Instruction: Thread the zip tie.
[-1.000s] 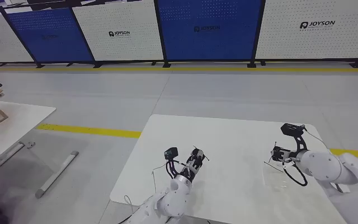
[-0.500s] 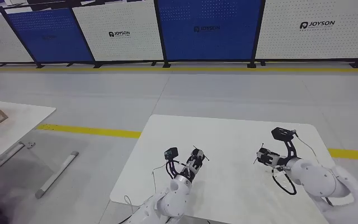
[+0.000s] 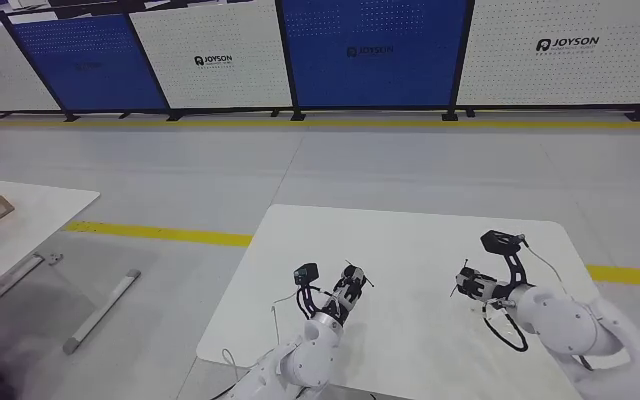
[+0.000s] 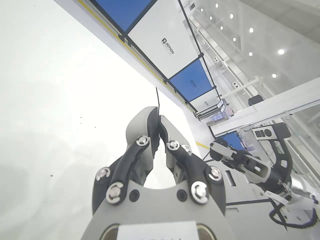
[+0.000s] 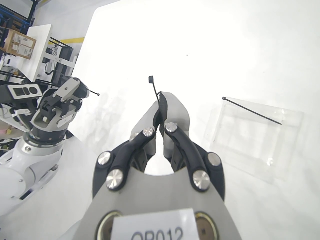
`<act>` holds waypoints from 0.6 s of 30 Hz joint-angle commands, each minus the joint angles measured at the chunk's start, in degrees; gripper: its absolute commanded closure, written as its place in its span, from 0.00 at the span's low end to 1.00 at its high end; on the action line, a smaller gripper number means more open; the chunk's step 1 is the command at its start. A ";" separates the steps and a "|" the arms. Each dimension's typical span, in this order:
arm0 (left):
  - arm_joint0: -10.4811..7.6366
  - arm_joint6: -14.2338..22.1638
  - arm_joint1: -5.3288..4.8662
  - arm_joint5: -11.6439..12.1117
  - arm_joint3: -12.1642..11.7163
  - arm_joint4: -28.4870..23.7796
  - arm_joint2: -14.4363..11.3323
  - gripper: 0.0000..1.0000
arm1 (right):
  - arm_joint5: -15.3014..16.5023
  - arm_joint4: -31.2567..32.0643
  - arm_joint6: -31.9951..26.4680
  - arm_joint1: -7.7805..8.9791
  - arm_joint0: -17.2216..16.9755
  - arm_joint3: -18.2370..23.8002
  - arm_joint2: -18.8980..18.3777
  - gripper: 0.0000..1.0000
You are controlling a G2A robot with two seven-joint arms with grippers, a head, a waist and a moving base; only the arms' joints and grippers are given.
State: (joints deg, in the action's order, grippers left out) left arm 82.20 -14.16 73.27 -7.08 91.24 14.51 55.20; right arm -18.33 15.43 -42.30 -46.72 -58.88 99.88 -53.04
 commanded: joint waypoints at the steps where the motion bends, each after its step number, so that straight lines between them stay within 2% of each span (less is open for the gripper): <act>1: 0.00 0.00 0.00 0.00 0.00 0.00 0.00 1.00 | 0.00 0.00 0.00 0.00 0.00 0.00 0.00 1.00; 6: 0.00 0.00 0.00 0.00 0.00 0.00 0.00 1.00 | 2.53 -3.11 3.85 -0.54 -1.68 -0.66 -0.62 1.00; 9: 0.00 0.00 0.00 0.00 0.00 0.00 0.00 1.00 | 4.42 -5.80 8.73 -1.10 -3.17 -0.36 -1.23 1.00; 11: 0.00 0.00 0.00 0.00 0.00 0.00 0.00 1.00 | 6.20 -10.40 11.64 -1.53 -5.10 0.78 -1.80 1.00; 12: 0.00 0.00 0.00 0.00 0.00 0.00 0.00 1.00 | 7.29 -12.09 11.34 -1.65 -5.78 1.27 -1.77 1.00; 13: 0.00 0.00 0.00 0.00 0.00 0.00 0.00 1.00 | 7.03 -11.19 11.82 -1.73 -6.11 1.63 -1.53 1.00; 14: 0.00 0.00 0.00 0.00 0.00 0.00 0.00 1.00 | 4.98 -9.06 13.53 -1.94 -6.54 2.32 -0.84 1.00; 18: 0.00 0.00 0.00 0.00 0.00 0.00 0.00 1.00 | 4.98 -9.06 13.53 -1.94 -6.54 2.32 -0.84 1.00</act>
State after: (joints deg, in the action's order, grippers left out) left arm 82.20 -14.16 73.27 -7.09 91.24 14.51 55.20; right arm -13.44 6.44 -28.68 -48.66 -65.44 102.23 -53.85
